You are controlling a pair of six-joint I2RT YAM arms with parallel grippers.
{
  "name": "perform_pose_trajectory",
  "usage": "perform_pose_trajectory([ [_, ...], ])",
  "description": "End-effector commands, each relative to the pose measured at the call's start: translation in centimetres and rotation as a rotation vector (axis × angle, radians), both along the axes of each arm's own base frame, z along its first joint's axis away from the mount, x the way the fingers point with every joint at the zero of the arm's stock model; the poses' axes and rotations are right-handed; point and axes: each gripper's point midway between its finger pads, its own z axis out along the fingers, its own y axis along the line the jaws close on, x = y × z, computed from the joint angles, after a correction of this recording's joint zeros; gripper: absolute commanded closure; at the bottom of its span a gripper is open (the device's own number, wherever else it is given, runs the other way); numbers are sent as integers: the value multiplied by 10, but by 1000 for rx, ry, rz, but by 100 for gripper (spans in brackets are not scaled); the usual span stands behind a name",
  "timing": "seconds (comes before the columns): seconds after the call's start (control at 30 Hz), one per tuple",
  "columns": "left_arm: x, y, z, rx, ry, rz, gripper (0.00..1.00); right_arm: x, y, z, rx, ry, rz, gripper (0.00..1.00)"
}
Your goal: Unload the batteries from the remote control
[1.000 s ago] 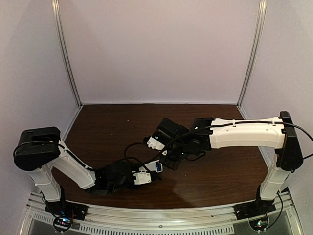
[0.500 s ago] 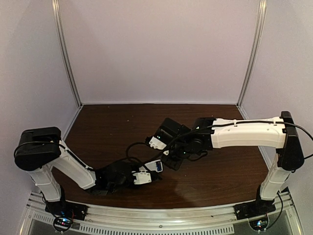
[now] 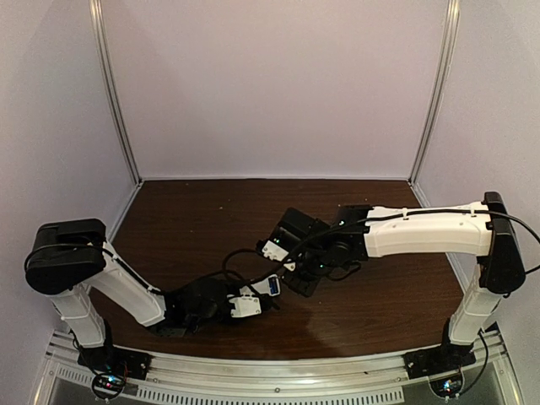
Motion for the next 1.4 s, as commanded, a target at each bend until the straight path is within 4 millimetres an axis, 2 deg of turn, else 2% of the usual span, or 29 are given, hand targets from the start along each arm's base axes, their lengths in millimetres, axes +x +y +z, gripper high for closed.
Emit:
perform_pose_trajectory([
  [0.0, 8, 0, 1, 8, -25, 25, 100, -44, -20, -44, -114, 219, 60, 100],
  [0.2, 8, 0, 1, 8, -25, 25, 100, -57, -20, -44, -95, 280, 85, 100],
  [0.43, 8, 0, 1, 8, -23, 24, 100, -69, -37, -58, -166, 329, 86, 100],
  [0.67, 8, -1, 2, 6, -26, 25, 100, -77, -46, -52, -175, 352, 82, 100],
  [0.83, 9, -1, 3, 2, -28, 27, 100, -92, -54, -60, -201, 403, 102, 100],
  [1.37, 15, 3, 2, 2, -20, 53, 100, -105, -70, -52, -193, 407, 88, 100],
])
